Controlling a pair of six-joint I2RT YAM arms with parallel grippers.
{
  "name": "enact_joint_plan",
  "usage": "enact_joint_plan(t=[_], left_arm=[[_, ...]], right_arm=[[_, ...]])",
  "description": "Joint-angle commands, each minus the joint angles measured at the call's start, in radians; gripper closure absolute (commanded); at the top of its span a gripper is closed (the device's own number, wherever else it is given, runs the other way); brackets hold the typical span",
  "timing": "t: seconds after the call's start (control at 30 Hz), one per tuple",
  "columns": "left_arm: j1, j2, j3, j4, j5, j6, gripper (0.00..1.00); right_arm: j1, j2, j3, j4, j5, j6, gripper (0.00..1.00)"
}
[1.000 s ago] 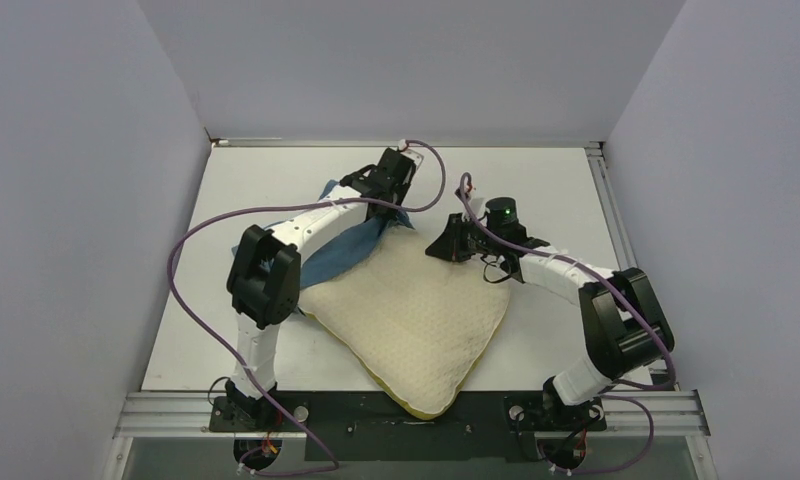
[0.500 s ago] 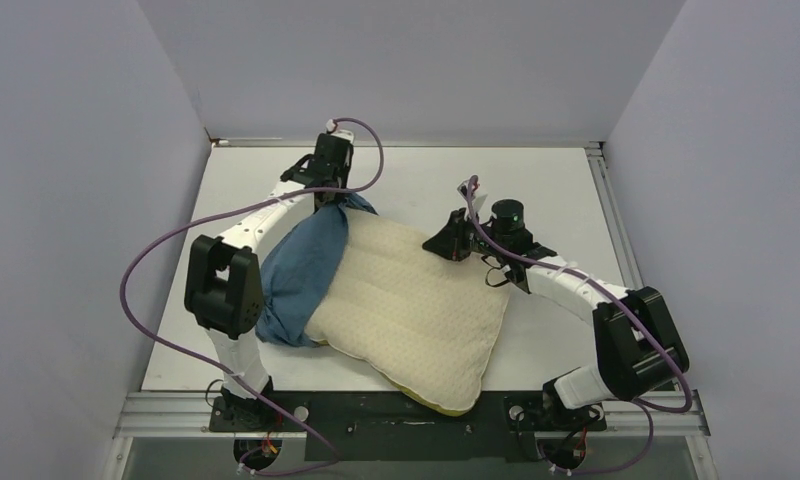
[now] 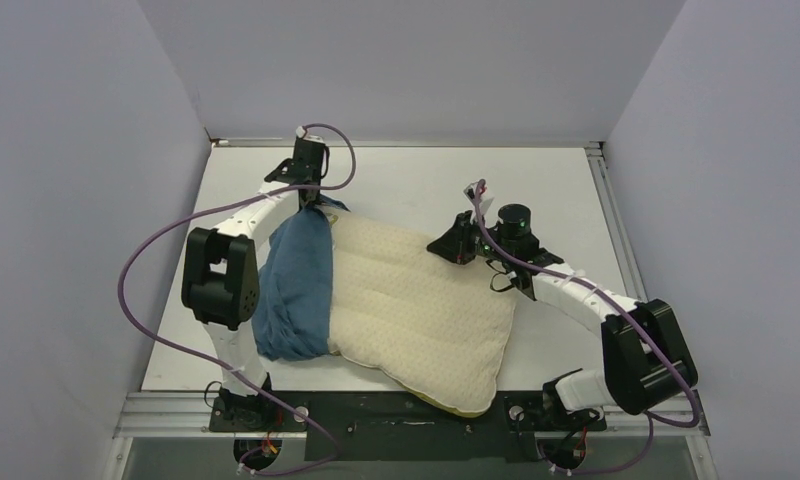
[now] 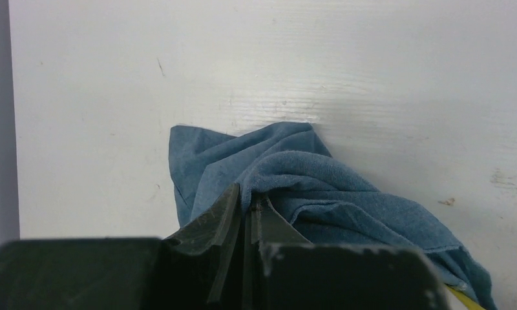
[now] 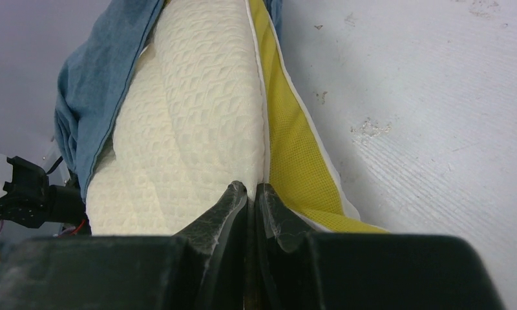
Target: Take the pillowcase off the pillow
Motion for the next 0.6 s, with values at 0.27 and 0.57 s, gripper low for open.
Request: enact_joint_plan(t=[0.27, 0.57], left_arm=[[0.113, 0.09, -0.021, 0.07, -0.113, -0.004, 1.0], [0.117, 0.091, -0.012, 0.064, -0.116, -0.006, 1.0]], right_arm=[[-0.166, -0.145, -0.094, 0.143, 0.073, 0.114, 0.95], [-0.309, -0.224, -0.209, 0.283, 0.087, 0.249, 0.95]])
